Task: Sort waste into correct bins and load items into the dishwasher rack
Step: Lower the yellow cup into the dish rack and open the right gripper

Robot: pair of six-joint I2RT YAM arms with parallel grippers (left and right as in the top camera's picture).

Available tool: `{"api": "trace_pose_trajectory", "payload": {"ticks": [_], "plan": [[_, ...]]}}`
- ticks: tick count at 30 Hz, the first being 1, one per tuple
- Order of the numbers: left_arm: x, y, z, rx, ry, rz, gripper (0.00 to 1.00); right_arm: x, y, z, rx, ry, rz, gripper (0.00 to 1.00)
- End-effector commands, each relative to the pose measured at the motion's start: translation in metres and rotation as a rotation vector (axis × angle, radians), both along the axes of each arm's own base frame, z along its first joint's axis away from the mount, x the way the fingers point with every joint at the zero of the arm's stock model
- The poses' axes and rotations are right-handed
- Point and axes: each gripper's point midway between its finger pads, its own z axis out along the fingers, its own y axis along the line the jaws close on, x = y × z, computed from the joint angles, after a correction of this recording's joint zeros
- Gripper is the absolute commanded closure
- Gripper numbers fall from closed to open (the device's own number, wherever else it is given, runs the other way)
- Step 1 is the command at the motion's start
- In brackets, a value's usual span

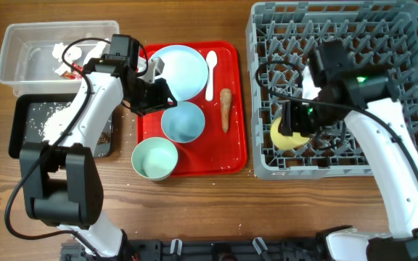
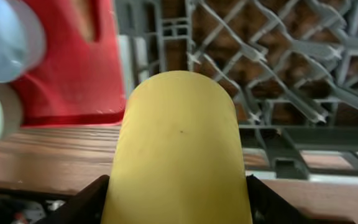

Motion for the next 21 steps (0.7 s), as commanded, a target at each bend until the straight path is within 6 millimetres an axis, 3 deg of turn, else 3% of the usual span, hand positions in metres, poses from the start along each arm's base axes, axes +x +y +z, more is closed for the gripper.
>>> {"api": "trace_pose_trajectory", "payload": {"ticks": [1,13,21], "plan": [[-0.001,0.006,-0.007,0.045,0.004,-0.001,0.68,0.002,-0.012,-0.011,-0.089,0.024,-0.032,0.65],[-0.004,0.008,-0.008,0.059,0.024,0.016,0.69,-0.002,-0.008,-0.073,-0.106,0.204,-0.012,0.64],[-0.004,0.008,-0.008,0.059,0.024,0.016,0.69,0.003,-0.006,-0.080,-0.102,0.205,-0.013,0.22]]}}
